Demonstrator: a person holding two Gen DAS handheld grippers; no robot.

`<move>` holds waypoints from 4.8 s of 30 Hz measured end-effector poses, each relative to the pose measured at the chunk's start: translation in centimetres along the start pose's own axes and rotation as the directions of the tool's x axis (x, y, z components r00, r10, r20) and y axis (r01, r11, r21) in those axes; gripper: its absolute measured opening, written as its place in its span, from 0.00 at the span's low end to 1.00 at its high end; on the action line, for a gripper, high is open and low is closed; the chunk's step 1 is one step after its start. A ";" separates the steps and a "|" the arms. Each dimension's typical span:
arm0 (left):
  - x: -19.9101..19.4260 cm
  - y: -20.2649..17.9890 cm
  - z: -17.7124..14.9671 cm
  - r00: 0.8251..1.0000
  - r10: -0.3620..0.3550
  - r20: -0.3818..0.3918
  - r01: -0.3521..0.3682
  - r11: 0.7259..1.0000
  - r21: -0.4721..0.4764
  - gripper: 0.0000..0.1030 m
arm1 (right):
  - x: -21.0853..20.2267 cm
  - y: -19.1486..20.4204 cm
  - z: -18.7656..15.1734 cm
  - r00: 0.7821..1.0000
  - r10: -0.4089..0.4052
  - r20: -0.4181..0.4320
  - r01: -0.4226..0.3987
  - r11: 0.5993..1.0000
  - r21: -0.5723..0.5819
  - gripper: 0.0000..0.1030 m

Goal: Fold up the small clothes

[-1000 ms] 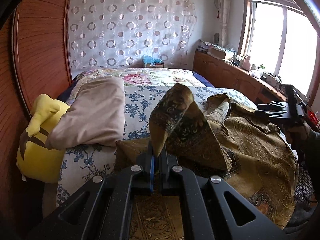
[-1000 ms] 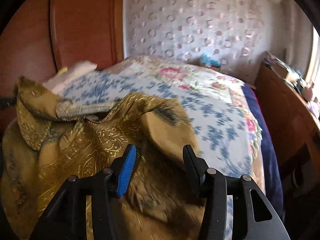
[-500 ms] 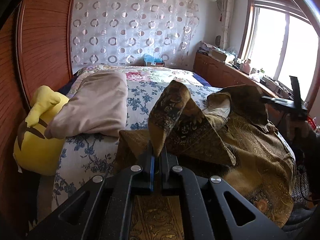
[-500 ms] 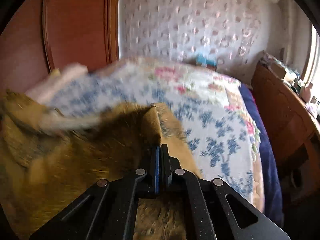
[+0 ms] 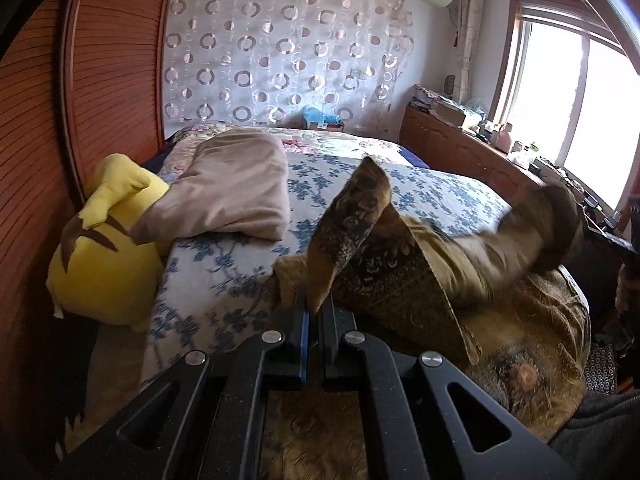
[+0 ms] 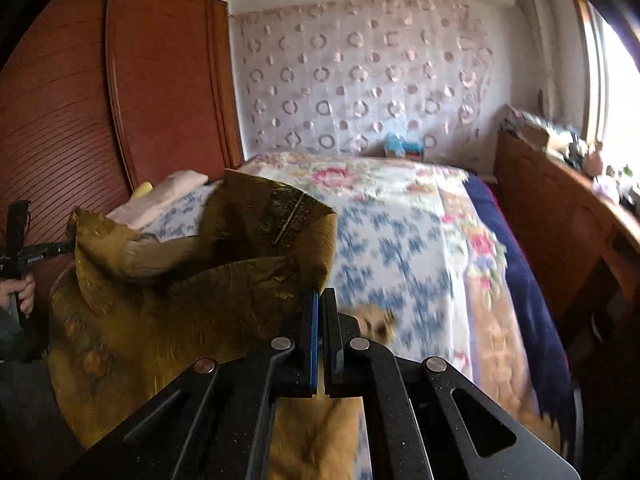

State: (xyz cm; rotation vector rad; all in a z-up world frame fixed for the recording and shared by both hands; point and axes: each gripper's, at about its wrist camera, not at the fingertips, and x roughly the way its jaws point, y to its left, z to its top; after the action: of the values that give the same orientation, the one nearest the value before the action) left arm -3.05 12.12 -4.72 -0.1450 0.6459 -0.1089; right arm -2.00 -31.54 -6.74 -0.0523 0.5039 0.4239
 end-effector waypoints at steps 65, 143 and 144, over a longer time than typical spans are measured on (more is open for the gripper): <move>8.2 1.9 1.5 0.976 0.021 -0.217 0.002 0.994 0.107 0.65 | 8.6 -2.8 5.6 0.971 -0.111 -0.213 0.108 0.994 -0.026 0.60; -2.9 -1.4 24.3 0.922 -0.046 0.384 -0.011 0.989 0.145 0.07 | -8.7 4.9 28.8 0.965 -0.090 0.245 0.145 0.966 -0.216 0.07; -1.0 -1.0 24.3 0.930 -0.047 0.365 -0.003 0.991 0.134 0.07 | -6.7 4.8 28.6 0.970 -0.100 0.221 0.150 0.964 -0.219 0.07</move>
State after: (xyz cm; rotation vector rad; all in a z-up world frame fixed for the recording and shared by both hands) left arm 10.85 13.70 15.22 -0.0415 0.2599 -0.1419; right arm 3.87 -25.39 21.79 -0.2645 0.2401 0.3577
